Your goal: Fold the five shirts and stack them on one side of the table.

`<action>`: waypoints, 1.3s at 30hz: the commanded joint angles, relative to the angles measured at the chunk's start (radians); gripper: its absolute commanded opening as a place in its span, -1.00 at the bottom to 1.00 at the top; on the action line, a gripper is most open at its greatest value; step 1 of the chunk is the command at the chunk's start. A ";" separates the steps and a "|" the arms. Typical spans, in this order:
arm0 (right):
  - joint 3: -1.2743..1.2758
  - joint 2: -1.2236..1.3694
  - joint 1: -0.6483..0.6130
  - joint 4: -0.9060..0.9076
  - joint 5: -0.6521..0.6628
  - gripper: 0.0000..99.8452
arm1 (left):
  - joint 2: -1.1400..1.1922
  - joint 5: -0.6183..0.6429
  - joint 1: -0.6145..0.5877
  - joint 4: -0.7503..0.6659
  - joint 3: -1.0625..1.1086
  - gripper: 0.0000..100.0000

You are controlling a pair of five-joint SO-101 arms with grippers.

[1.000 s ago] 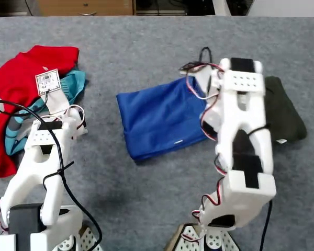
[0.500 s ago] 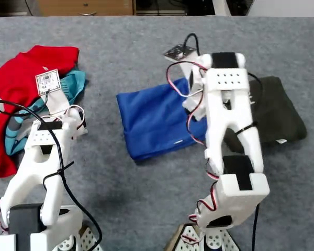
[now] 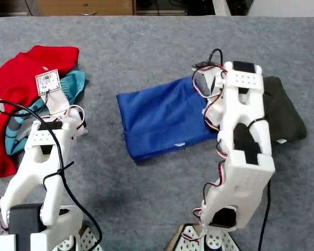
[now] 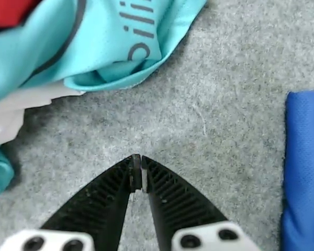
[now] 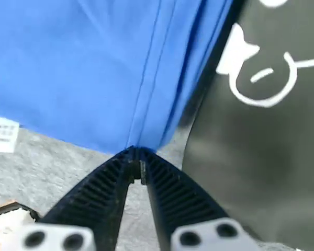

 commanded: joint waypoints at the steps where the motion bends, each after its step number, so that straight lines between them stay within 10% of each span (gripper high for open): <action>1: -0.008 0.021 -0.001 -0.068 0.006 -0.99 | -0.007 0.000 0.006 -0.015 -0.006 -0.96; 17: 0.047 -0.395 0.024 0.081 0.006 -0.99 | 0.091 0.003 0.302 0.267 -0.496 -0.93; 23: 0.191 -0.533 0.025 0.075 0.012 -0.99 | 0.328 0.161 0.308 0.272 -0.618 -0.63; 39: 0.510 -0.699 0.119 -0.147 0.014 -0.99 | 0.808 0.181 0.315 0.399 -1.034 -0.67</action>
